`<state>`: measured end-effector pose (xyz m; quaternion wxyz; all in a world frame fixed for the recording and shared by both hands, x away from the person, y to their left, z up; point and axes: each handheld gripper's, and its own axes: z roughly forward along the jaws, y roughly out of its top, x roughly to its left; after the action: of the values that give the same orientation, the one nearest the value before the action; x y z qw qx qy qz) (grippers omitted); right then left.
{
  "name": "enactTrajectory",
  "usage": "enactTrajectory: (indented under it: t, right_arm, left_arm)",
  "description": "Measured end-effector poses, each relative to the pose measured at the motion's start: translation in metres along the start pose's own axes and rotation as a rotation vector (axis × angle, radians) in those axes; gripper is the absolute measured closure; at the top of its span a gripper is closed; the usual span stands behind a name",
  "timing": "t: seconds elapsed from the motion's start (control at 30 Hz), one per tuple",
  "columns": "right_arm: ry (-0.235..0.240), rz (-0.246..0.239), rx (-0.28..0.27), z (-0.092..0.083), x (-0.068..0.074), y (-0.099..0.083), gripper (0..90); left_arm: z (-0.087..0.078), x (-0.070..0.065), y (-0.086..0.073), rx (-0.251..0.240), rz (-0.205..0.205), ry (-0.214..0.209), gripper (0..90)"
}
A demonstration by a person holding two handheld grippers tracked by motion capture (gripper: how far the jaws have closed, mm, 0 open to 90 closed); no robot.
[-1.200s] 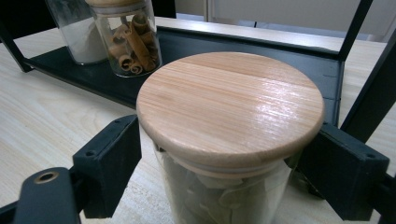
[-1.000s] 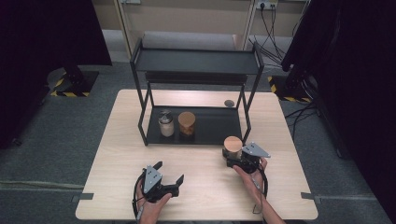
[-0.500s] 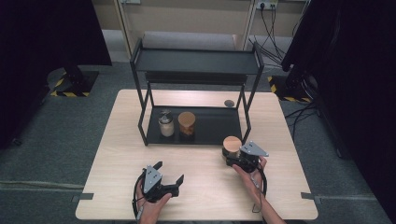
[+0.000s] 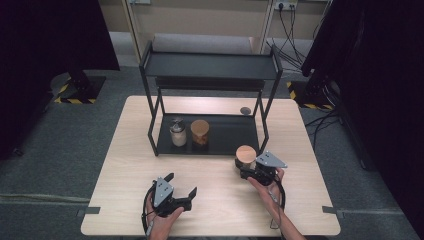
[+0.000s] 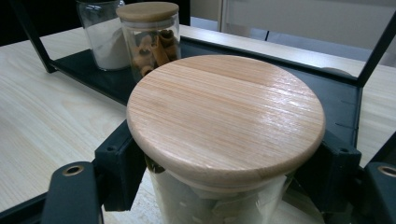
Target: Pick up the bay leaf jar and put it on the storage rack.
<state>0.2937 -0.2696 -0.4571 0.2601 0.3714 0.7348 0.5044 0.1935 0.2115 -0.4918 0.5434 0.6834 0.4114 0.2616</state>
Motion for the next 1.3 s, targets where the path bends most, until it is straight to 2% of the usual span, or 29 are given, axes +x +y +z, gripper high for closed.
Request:
enactTrajectory:
  t: [0.63, 1.3]
  right_arm:
    - [0.040, -0.021, -0.002, 0.004, 0.002, 0.013, 26.1]
    - [0.064, -0.039, -0.005, 0.017, 0.003, 0.025, 26.1]
  left_arm:
    - [0.000, 0.000, 0.000, -0.002, -0.003, 0.000, 2.2]
    - [0.000, 0.000, 0.000, 0.001, -0.001, 0.000, 2.3]
